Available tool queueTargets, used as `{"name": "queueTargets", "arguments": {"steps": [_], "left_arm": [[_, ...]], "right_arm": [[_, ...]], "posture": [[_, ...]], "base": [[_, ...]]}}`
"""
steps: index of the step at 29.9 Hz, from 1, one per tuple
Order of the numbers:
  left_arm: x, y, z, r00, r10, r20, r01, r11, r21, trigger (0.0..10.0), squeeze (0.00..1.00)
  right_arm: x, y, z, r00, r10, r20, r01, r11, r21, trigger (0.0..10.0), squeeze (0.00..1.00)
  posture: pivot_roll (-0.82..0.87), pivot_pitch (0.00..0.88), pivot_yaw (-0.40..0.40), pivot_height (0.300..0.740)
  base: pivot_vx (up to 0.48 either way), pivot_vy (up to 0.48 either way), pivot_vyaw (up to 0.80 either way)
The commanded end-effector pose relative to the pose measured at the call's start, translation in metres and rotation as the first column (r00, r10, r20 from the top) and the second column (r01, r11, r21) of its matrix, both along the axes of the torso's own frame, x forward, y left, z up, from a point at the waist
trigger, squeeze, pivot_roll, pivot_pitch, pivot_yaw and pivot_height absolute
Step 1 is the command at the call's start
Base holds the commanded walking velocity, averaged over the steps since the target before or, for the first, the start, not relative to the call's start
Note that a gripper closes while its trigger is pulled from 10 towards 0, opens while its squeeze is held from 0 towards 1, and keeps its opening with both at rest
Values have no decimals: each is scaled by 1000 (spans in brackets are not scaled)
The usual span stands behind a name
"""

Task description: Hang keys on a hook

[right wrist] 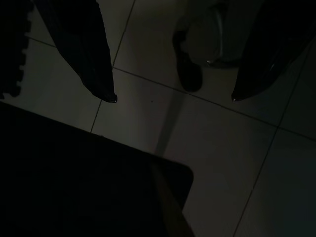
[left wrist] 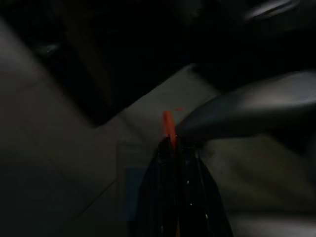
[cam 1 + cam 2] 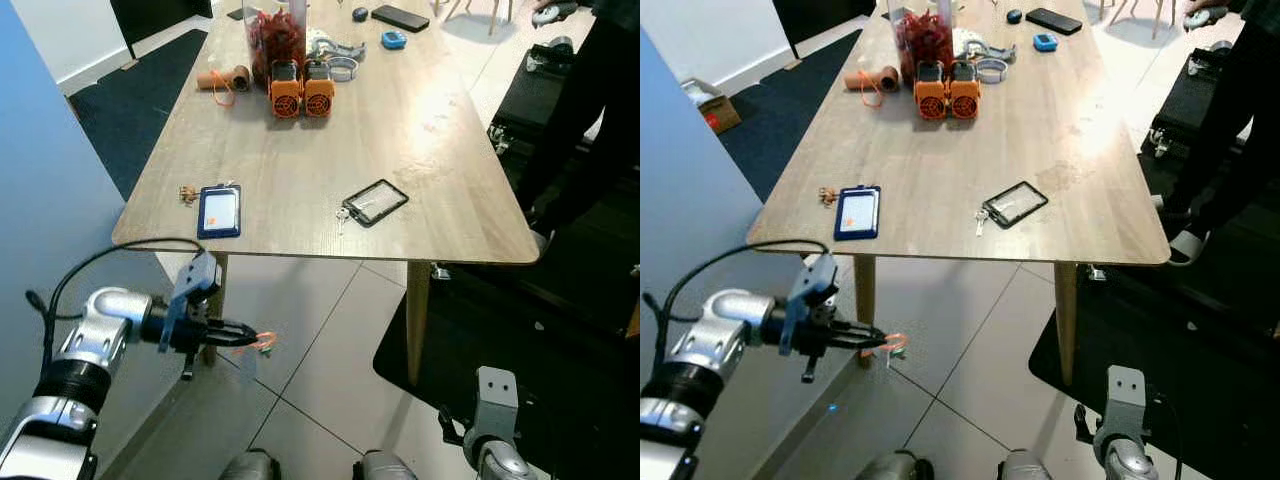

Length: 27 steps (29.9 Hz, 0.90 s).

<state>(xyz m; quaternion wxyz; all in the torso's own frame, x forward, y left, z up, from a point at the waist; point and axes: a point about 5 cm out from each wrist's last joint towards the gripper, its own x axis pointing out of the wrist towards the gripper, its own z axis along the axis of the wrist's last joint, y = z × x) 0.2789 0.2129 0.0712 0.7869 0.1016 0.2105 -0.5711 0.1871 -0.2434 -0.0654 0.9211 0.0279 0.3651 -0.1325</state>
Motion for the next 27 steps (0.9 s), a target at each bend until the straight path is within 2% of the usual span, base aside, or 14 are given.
{"name": "queueTargets", "arguments": {"steps": [1, 2, 4, 5, 6, 9, 10, 11, 13, 14, 15, 17, 23, 27], "left_arm": [[-7, -3, -26, 992, 129, 16, -130, 990, 50, 0, 0], [-13, -2, -39, 979, 205, 13, -205, 977, 64, 0, 0], [-13, -2, -39, 979, 205, 13, -205, 977, 64, 0, 0], [-18, 0, -50, 953, 304, 1, -303, 951, 56, 0, 0], [-23, 2, -60, 909, 416, -16, -416, 909, 36, 0, 0], [-34, 14, -80, 713, 698, -72, -699, 715, 19, 0, 0], [-34, 14, -80, 713, 698, -72, -699, 715, 19, 0, 0], [-40, 17, -88, 642, 758, -114, -760, 649, 35, 2275, 0], [-40, 17, -88, 642, 758, -114, -760, 649, 35, 2275, 0], [-45, 19, -94, 593, 794, -131, -795, 604, 63, 9098, 0], [-45, 19, -94, 593, 794, -131, -795, 604, 63, 9098, 0], [-59, 18, -109, 520, 844, -130, -833, 535, 143, 10000, 0], [-68, 7, -122, 481, 869, -118, -845, 495, 202, 10000, 0], [-65, -2, -122, 493, 867, -79, -847, 498, 185, 10000, 0]], "right_arm": [[-9, 2, -6, 999, -14, -37, 14, 1000, 12, 10000, 0], [-10, 3, -7, 999, -16, -41, 17, 1000, 14, 10000, 0], [-10, 3, -7, 999, -16, -41, 17, 1000, 14, 10000, 0], [-12, 4, -8, 999, -21, -45, 21, 1000, 18, 10000, 0], [-13, 6, -9, 999, -24, -48, 25, 999, 22, 10000, 0], [-18, 10, -12, 998, -34, -60, 37, 999, 33, 10000, 0], [-18, 10, -12, 998, -34, -60, 37, 999, 33, 10000, 0], [-20, 12, -13, 997, -40, -66, 43, 998, 38, 10000, 0], [-20, 12, -13, 997, -40, -66, 43, 998, 38, 10000, 0], [-22, 13, -15, 996, -46, -71, 49, 998, 43, 10000, 0], [-22, 13, -15, 996, -46, -71, 49, 998, 43, 10000, 0], [-27, 17, -18, 994, -56, -91, 61, 997, 51, 10000, 0], [-32, 19, -21, 988, -121, -96, 130, 988, 85, 10000, 0], [-26, 14, -15, 974, -228, -14, 228, 968, 105, 10000, 0]], "posture": [[38, 75, 16, 740], [39, 73, 16, 740], [39, 73, 16, 740], [38, 68, 18, 740], [38, 66, 19, 740], [44, 55, 16, 740], [44, 55, 16, 740], [46, 51, 17, 740], [46, 51, 17, 740], [48, 47, 17, 740], [48, 47, 17, 740], [54, 31, 16, 740], [56, 11, 11, 740], [57, 15, 12, 740]], "base": [[0, 0, 0], [0, 0, 0], [0, 0, 0], [0, 0, 0], [0, 0, 0], [0, 0, 0], [0, 0, 0], [0, 0, 0], [0, 0, 0], [0, 0, 0], [0, 0, 0], [0, 0, 0], [0, 0, 0], [0, 0, 0]]}}
